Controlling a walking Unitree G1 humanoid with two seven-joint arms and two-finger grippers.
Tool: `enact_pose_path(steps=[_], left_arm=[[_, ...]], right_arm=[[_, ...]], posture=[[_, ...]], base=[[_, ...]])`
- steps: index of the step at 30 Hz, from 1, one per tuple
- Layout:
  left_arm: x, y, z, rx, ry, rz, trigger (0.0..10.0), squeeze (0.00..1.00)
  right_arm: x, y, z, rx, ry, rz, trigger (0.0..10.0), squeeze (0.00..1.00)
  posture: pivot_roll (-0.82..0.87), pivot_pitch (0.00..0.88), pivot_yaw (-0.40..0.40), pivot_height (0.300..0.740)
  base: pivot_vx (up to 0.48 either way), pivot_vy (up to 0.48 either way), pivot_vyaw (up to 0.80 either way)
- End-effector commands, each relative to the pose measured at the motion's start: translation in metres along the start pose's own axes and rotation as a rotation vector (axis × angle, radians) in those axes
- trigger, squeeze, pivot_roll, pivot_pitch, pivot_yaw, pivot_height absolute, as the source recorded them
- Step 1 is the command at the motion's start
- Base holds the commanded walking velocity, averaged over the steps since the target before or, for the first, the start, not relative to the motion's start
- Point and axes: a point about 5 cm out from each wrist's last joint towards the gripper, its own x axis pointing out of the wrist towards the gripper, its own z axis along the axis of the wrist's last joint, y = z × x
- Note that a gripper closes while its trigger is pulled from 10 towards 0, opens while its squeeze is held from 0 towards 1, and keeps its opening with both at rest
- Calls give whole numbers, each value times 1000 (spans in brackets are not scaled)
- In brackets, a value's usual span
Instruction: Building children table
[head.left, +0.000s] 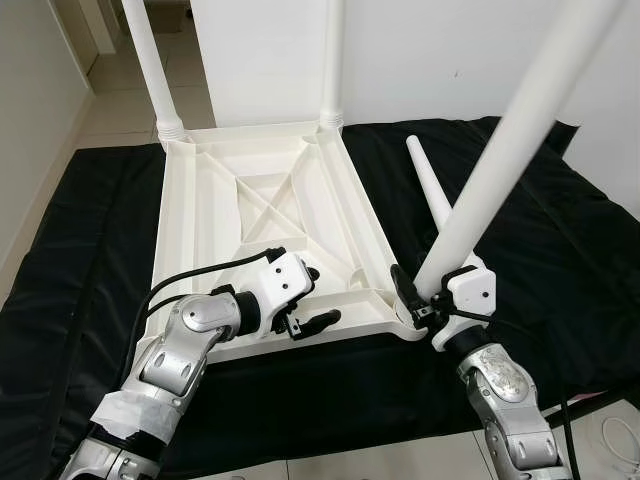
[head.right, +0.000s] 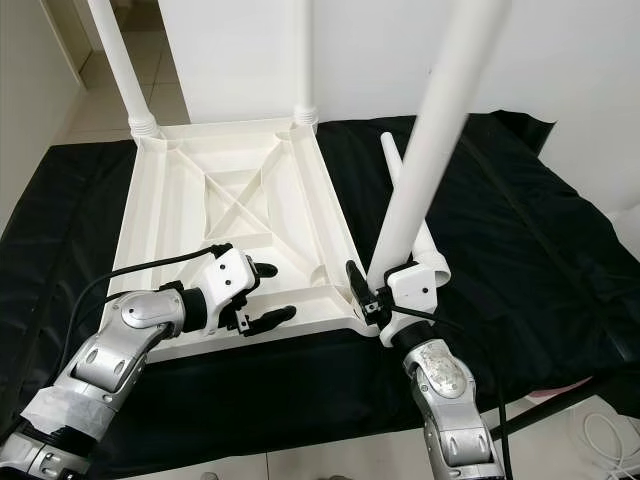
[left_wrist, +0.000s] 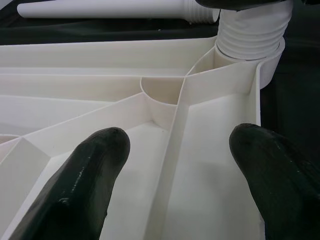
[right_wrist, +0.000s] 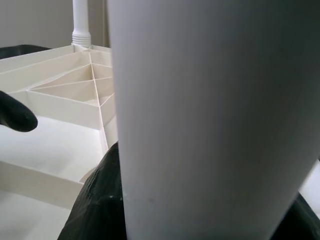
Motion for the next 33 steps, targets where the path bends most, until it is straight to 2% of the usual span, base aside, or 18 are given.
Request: enact_pose_path(steps=[1,8,14,18,27,33], left_arm=[[-3,6,1,8,8,91,10000,0],[-2,8,3,12,6,99,10000,0],[-3,9,3,14,4,106,10000,0],[-3,11,4,19,5,106,10000,0],[-2,13,6,28,-1,117,10000,0],[-2,12,7,29,-3,122,10000,0]], right_arm=[[-6,4,-16,-12,89,42,10000,0],[-11,1,-17,-67,80,92,10000,0],[-16,2,-23,-57,100,110,10000,0],[-14,0,-23,23,132,96,10000,0],[-9,-7,-22,66,200,162,10000,0],[-8,-9,-22,100,214,159,10000,0]], posture=[[-28,47,5,740],[-30,54,6,740],[-29,60,9,740],[-29,70,10,740],[-28,73,3,740],[-26,79,-2,740]], base=[[0,0,0],[0,0,0],[0,0,0],[0,0,0],[0,0,0],[0,0,0]])
